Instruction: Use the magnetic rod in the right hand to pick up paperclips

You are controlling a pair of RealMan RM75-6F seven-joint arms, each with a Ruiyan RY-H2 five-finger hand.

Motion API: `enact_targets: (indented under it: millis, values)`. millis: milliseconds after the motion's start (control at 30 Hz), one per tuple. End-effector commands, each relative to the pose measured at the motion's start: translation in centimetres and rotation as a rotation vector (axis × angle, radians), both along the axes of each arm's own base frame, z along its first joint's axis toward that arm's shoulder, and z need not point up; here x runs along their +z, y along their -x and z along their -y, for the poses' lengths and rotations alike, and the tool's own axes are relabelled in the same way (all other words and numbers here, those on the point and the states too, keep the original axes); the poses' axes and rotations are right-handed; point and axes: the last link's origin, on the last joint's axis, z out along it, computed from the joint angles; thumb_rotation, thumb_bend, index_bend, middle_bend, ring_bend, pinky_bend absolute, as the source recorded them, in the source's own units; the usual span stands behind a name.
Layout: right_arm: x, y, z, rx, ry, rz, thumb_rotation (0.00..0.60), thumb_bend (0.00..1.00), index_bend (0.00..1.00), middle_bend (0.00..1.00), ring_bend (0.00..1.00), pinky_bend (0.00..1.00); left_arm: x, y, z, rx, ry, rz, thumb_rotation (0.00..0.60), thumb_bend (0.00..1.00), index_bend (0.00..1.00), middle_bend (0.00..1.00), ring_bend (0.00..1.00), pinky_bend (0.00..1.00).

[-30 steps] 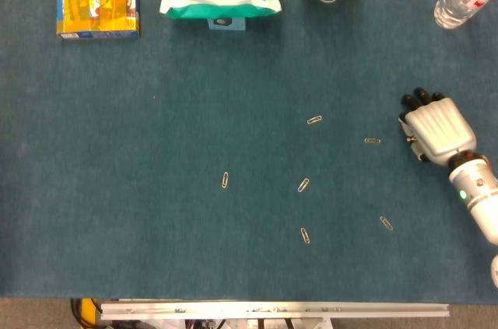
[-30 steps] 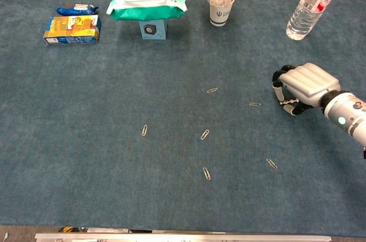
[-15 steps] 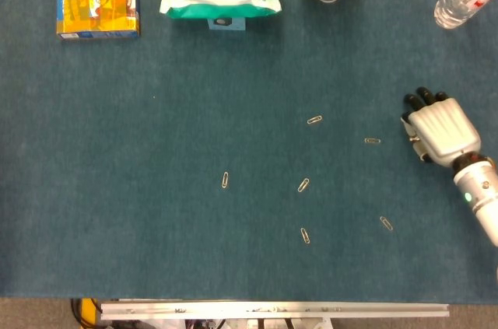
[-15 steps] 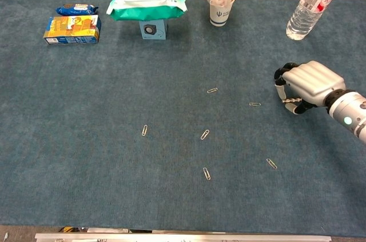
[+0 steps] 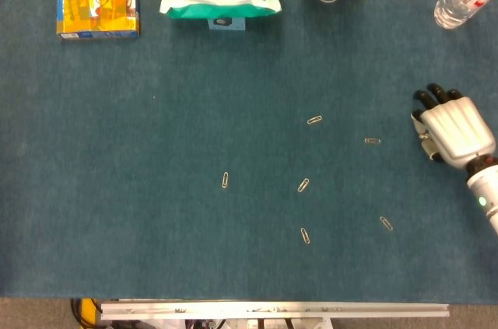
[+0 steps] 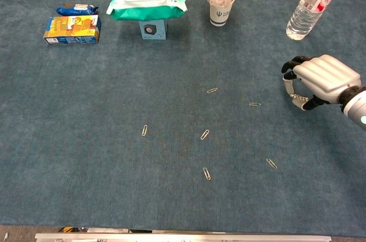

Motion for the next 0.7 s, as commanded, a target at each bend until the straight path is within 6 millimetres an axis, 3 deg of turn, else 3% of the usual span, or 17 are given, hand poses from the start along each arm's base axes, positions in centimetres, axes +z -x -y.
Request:
enact_targets:
  millis: [33, 433, 700]
  values:
    - [0.3, 0.0, -0.2, 0.004, 0.005, 0.005, 0.600, 0.31, 0.56, 0.24, 0.14, 0.30, 0.1, 0.0, 0.0, 0.001, -0.003, 0.002, 0.600, 0.05, 0.22, 0.16, 0.14, 0.30]
    - [1.5, -0.7, -1.0, 0.038, 0.024, 0.041, 0.600, 0.31, 0.56, 0.24, 0.14, 0.30, 0.8, 0.3, 0.1, 0.011, -0.031, 0.013, 0.600, 0.05, 0.22, 0.16, 0.14, 0.30]
    - [2.0, -2.2, -1.0, 0.084, 0.029, 0.067, 0.600, 0.31, 0.56, 0.24, 0.14, 0.30, 0.8, 0.3, 0.2, 0.011, -0.032, 0.013, 0.600, 0.05, 0.22, 0.16, 0.14, 0.30]
